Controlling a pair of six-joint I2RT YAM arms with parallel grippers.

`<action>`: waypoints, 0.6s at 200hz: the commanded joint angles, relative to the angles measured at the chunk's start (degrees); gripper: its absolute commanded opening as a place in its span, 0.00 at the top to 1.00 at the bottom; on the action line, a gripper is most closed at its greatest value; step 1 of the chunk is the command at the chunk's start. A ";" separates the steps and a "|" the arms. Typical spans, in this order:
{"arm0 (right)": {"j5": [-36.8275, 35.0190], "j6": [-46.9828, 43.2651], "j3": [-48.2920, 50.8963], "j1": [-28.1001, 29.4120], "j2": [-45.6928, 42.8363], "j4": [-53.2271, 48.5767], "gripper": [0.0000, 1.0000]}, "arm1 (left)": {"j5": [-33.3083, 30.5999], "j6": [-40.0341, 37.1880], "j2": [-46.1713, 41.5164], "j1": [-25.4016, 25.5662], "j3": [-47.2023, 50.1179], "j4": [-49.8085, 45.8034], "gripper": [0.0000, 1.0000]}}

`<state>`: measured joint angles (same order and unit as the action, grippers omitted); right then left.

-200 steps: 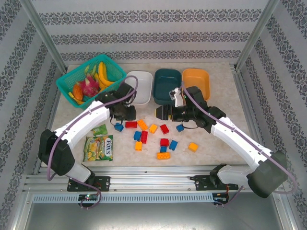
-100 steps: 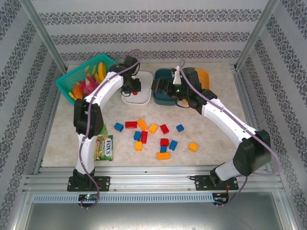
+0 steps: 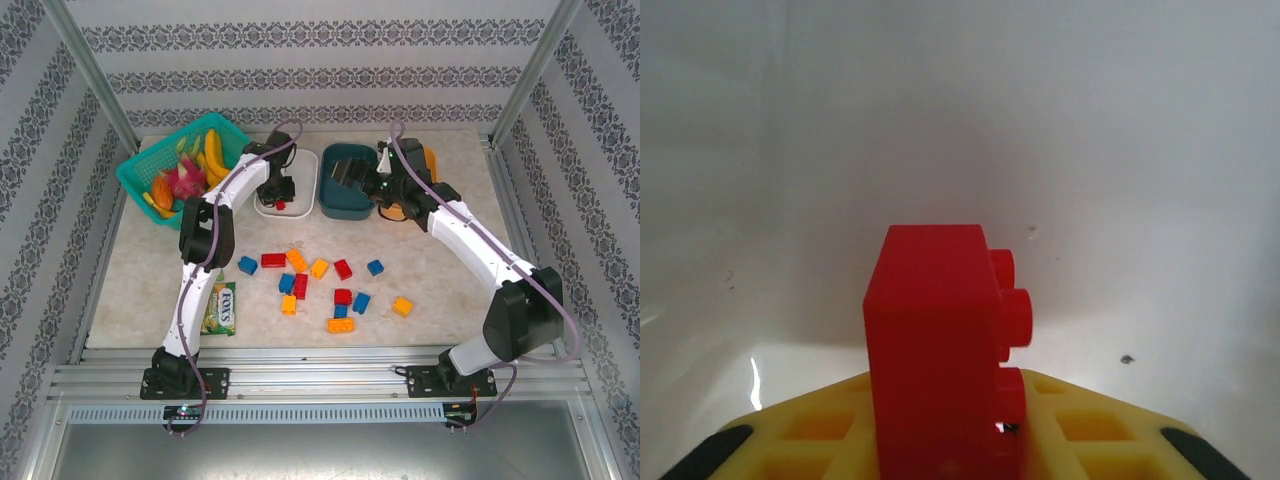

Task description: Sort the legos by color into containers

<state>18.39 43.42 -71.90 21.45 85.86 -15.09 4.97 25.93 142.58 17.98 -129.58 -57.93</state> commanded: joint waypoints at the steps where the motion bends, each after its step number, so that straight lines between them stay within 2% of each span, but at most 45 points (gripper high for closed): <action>1: -1.43 0.79 2.38 -0.94 -3.04 -3.08 0.03 | 0.54 -0.40 0.08 -0.66 -1.75 -2.25 0.60; 23: -2.33 0.34 3.07 -1.06 -4.48 -5.70 0.04 | 0.58 -0.86 -0.65 -0.66 -2.51 -2.88 0.50; 55: -4.65 -1.37 2.07 -1.10 -7.33 -12.31 0.07 | -0.51 -1.10 -5.99 -0.31 -2.49 -2.32 0.42; 98: -9.41 -1.86 0.88 -0.99 -12.37 -25.03 0.12 | -0.63 -0.42 -17.59 1.06 0.12 -0.64 0.33; 120: -11.12 -1.07 1.81 -0.46 -15.65 -28.39 0.14 | 0.52 -0.88 -25.09 2.26 5.21 1.55 0.31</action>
<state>11.29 42.46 -69.63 20.75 73.91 -35.88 5.32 25.69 127.09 18.63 -128.33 -57.76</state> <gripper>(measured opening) 0.866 0.682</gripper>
